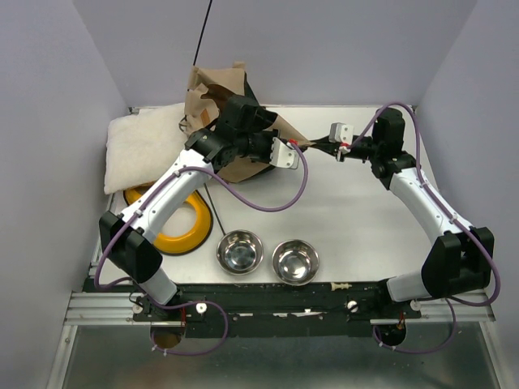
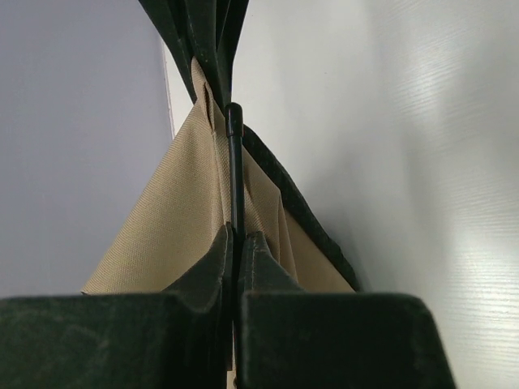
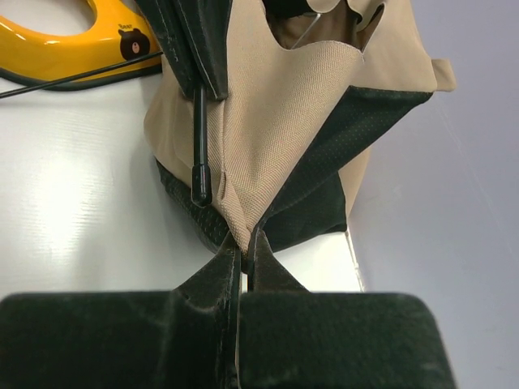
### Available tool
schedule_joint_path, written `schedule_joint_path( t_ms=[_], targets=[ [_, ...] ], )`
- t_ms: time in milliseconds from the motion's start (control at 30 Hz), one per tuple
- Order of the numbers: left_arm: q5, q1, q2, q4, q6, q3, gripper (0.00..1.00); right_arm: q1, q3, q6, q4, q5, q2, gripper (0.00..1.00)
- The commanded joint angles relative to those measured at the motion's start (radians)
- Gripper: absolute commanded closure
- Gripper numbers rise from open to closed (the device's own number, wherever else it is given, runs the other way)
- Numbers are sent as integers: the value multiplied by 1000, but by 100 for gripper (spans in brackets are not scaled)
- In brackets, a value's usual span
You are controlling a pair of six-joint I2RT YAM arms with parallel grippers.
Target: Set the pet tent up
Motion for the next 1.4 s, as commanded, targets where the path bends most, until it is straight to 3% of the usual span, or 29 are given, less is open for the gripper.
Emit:
schedule_joint_path(
  t_ms=[0,700,1367],
  targets=[
    [-191,45,-7,-88,14,-34,100,-16,29,4,-46,-17,-5,99],
    [-106,61,-10,-94,-70,44,100,-16,-31,-108,-54,-5,-33,99],
    [-155,60,25,-86,-81,57,100,-16,-23,-127,-83,-30,-45,100]
  ],
)
